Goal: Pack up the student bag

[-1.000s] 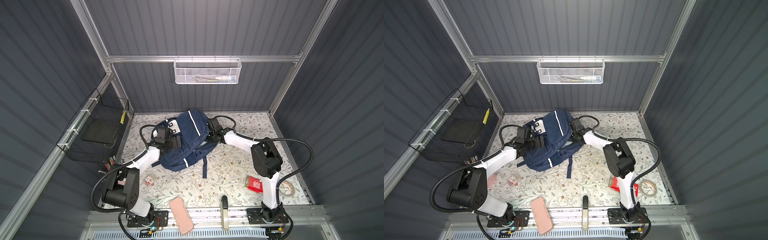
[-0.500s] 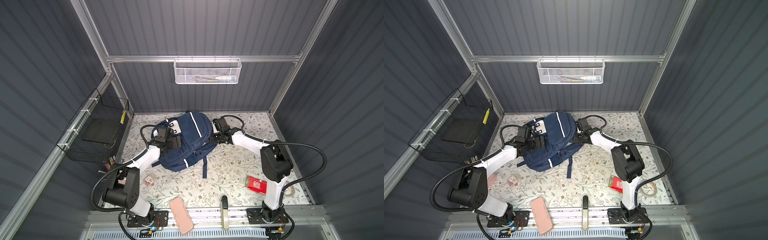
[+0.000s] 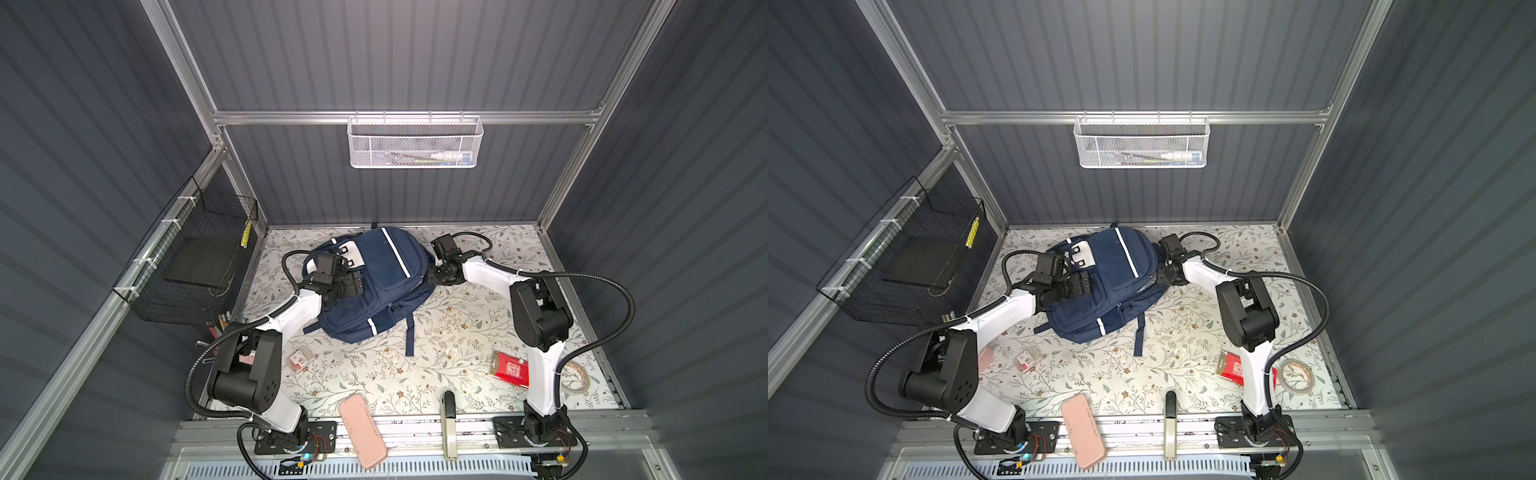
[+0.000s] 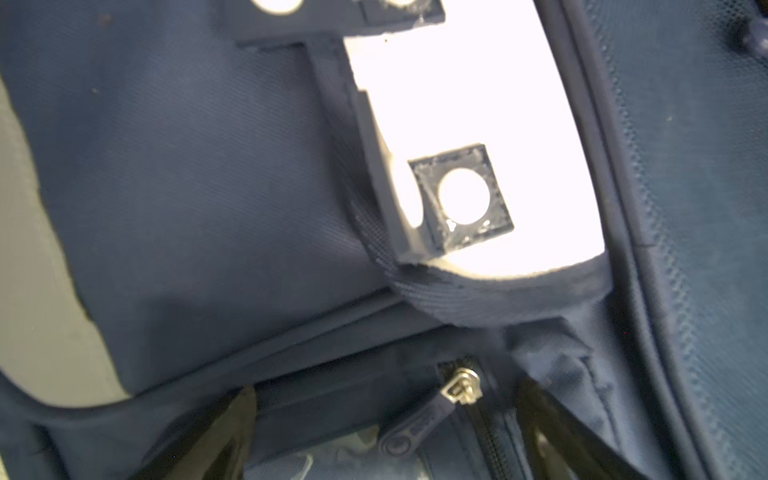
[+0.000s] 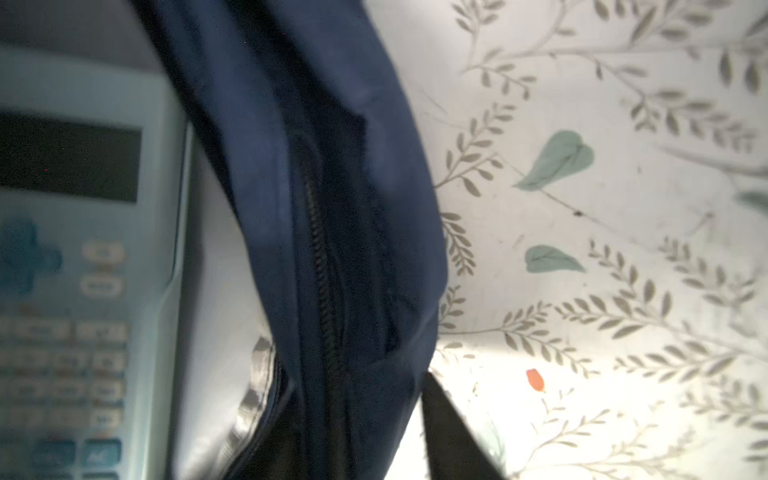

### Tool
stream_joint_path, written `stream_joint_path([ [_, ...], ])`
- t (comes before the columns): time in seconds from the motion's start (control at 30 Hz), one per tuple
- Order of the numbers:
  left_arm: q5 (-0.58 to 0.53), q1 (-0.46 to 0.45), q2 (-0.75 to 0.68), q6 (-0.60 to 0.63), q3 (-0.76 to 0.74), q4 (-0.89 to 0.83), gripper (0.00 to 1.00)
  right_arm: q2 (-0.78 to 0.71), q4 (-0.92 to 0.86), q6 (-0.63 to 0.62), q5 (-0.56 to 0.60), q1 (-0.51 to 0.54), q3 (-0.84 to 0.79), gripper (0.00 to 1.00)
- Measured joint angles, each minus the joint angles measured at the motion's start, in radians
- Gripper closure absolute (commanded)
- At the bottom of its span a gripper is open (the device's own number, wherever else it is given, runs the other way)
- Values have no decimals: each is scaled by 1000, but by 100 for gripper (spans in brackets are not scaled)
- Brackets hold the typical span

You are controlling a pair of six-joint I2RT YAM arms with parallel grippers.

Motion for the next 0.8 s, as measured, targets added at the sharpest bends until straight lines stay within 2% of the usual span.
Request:
stream_joint_path([
  [0.07,1,0,1,-3,-2,7,9,4,10,3,-25,-7,-5,96],
  [0.23,26,2,29,-6,-3,47,11,-90,113,20,-40,-7,-170,99],
  [0.47,110,-14,122,-2,69,97,11,-339,156,71,-45,21,-480,95],
  [0.67,124,-72,201,-4,152,111,10,-504,115,129,-16,128,-651,86],
  [0.73,130,-80,209,-9,163,113,9,-549,100,151,-16,176,-685,79],
  [0.77,132,-82,209,-10,167,108,8,-564,94,157,-16,193,-694,69],
  [0.8,131,-84,209,-13,172,100,6,-579,85,158,-18,211,-701,54],
])
